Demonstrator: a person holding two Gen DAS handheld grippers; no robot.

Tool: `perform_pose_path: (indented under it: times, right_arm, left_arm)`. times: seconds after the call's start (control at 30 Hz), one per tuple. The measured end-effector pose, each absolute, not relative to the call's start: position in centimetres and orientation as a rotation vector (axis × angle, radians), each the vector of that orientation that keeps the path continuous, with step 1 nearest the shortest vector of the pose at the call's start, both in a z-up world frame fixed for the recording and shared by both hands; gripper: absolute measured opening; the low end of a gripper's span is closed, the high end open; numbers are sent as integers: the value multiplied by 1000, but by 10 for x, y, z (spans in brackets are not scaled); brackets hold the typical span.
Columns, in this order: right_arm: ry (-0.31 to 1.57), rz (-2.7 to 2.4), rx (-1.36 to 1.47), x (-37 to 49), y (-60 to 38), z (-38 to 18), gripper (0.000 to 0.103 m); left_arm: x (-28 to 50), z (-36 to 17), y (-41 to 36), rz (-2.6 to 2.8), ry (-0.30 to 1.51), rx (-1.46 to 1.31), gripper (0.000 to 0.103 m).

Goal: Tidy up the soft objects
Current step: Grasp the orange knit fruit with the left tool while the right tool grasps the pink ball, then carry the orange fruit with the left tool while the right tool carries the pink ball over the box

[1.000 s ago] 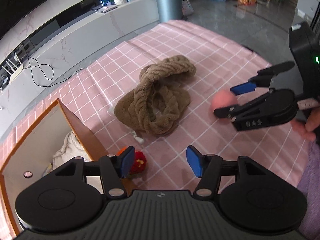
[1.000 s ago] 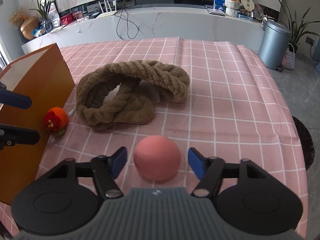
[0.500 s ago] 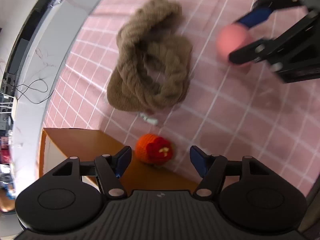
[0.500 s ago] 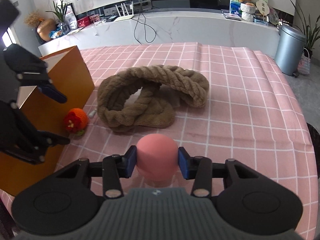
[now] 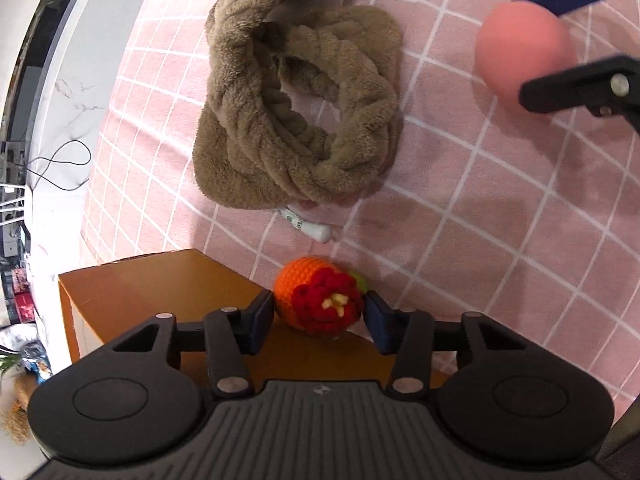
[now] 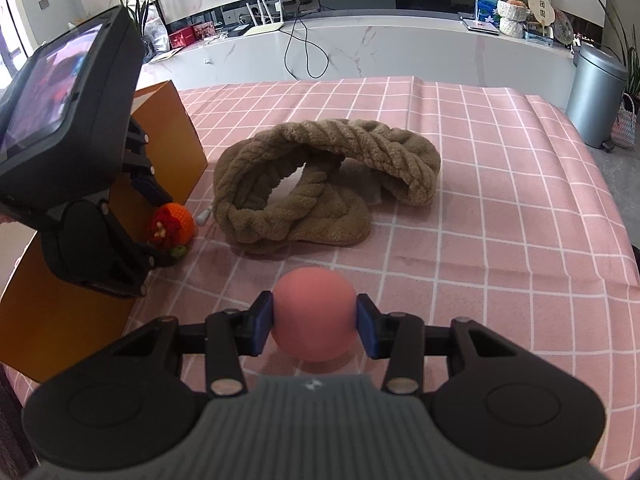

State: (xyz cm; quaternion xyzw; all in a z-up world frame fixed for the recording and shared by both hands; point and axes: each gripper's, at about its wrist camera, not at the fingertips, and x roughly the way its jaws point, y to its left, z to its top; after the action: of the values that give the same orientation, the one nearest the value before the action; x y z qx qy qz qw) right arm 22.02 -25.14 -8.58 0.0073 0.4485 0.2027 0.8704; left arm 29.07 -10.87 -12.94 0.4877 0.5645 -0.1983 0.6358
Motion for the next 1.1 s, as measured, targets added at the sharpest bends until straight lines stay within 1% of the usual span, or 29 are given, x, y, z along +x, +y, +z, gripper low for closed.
perform_pose_path:
  times: [0.13, 0.3, 0.4, 0.8, 0.93, 1.1]
  right_arm:
    - [940, 422, 13, 221, -251, -87, 44]
    - [934, 424, 7, 219, -252, -85, 44]
    - [925, 427, -6, 216, -251, -82, 44]
    - [862, 427, -24, 189, -242, -63, 42]
    - [822, 442, -29, 175, -232, -48, 41]
    - [775, 481, -34, 156, -213, -26, 40]
  left_arm:
    - [290, -128, -107, -448, 1278, 1099, 52]
    - [283, -114, -104, -455, 1232, 1036, 52]
    - [275, -98, -99, -458, 1191, 958, 52]
    - [210, 1, -77, -509, 966, 551, 52]
    - [188, 21, -62, -496, 908, 441, 52]
    - [169, 32, -40, -459, 854, 337, 52]
